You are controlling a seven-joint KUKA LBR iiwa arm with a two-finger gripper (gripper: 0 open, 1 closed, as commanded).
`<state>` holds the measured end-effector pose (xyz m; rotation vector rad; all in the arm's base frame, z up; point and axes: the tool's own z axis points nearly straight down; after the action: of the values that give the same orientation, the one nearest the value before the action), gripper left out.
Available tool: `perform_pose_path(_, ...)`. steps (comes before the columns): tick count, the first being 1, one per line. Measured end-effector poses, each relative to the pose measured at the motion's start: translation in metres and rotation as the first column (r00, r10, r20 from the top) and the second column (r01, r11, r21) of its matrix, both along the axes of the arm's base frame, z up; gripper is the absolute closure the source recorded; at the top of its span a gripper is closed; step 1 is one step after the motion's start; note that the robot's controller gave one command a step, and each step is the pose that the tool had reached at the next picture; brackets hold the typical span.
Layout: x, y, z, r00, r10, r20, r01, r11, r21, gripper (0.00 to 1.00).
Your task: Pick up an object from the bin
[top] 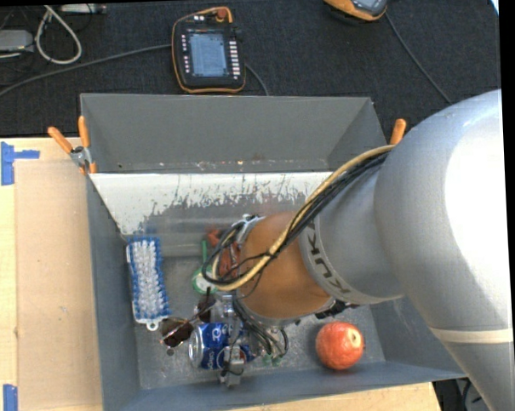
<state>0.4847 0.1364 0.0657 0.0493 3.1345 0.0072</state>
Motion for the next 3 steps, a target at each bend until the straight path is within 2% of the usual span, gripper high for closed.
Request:
perform_pose_path(1, 0.0010, -0.0032, 0.0028, 1.000, -0.030, 0.005, 0.030, 1.000, 0.001, 0.00)
perform_pose_path(2, -0.0002, -0.0006, 0.0027, 1.000, -0.005, -0.006, 0.005, 1.000, 0.000, 1.00)
perform_pose_path(3, -0.0002, -0.0006, 0.0029, 1.000, -0.006, -0.007, 0.006, 1.000, 0.000, 1.00)
